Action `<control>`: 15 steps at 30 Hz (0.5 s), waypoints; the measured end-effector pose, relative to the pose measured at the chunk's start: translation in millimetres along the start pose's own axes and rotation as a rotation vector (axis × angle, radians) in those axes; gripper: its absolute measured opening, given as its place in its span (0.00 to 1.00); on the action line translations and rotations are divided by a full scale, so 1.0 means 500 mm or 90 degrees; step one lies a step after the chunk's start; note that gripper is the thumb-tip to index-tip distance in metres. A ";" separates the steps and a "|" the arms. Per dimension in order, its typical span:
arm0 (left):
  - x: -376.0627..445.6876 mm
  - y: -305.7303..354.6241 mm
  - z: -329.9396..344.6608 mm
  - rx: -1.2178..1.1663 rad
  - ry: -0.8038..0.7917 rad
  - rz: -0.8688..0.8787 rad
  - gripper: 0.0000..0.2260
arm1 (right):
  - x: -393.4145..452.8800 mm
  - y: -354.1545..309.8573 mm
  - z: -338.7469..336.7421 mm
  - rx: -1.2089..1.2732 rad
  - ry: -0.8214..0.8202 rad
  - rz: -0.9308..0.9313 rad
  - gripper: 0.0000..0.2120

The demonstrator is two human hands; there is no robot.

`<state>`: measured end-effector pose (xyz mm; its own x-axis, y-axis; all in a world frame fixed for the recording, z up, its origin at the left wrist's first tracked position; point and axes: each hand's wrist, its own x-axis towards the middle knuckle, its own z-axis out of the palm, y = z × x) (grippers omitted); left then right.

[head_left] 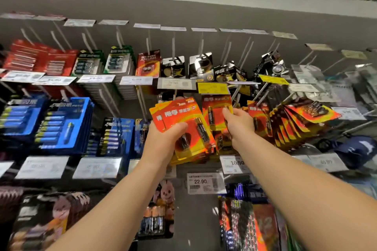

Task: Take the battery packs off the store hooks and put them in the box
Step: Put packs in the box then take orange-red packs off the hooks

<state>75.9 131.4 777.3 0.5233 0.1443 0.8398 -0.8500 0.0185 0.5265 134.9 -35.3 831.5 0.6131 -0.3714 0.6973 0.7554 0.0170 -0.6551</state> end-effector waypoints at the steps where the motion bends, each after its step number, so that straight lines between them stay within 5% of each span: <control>1: -0.006 -0.001 0.004 0.000 0.000 -0.004 0.10 | 0.003 -0.002 0.002 -0.001 -0.001 0.009 0.09; 10: -0.032 -0.007 0.018 0.044 -0.002 -0.010 0.12 | 0.008 0.005 0.003 -0.080 -0.063 -0.051 0.09; 15: -0.033 0.002 0.017 0.049 -0.003 -0.005 0.23 | 0.000 -0.007 0.020 -0.066 -0.023 -0.098 0.06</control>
<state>67.0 120.6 765.2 0.5307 0.1398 0.8359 -0.8386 -0.0565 0.5419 134.5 -26.2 836.5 0.5009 -0.3293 0.8004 0.8143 -0.1341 -0.5648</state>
